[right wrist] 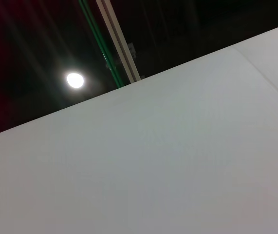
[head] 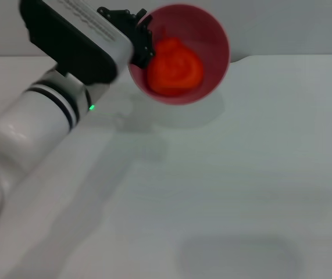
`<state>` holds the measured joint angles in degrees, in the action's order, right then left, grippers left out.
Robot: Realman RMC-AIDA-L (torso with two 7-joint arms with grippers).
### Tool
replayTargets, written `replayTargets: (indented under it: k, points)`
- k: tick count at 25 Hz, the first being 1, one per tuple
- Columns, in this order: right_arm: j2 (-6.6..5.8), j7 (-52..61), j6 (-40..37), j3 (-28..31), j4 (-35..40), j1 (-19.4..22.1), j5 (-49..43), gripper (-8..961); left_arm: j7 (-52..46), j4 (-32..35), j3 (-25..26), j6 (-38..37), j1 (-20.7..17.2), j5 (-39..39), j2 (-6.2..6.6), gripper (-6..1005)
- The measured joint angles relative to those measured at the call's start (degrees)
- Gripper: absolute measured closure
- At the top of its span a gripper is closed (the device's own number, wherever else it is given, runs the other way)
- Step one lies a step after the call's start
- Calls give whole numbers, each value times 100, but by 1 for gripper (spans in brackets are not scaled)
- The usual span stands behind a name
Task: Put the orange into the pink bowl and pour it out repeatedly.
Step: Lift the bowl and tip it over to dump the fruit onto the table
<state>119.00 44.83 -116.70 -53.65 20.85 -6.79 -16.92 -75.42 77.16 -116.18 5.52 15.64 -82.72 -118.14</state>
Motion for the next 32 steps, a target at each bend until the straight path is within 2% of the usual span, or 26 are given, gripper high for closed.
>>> replayTargets:
  k: [6,11,15,21,26,32]
  points:
    - [0,0,-2,-4,-27,-28,-3,330,175,46,-1189,1645,39,-748,-20,956]
    - [-4,0,-3,-6,-141,-126,-5,330,118,-49,-1928,2747,128,-1440,-29,957]
    - [-6,0,-2,-10,-150,-183,-16,330,107,-78,-2178,3088,155,-1703,-32,957]
    - [-9,-1,-1,-82,-152,-221,-20,330,-142,-120,-2264,3214,170,-1992,-35,957]
    - [-9,-1,-1,-88,-152,-240,-22,330,-621,-476,-2552,3870,278,-2646,-51,957]
    - [-9,-1,-1,-124,-152,-252,-22,330,-851,-809,-2888,4728,480,-2740,-52,957]
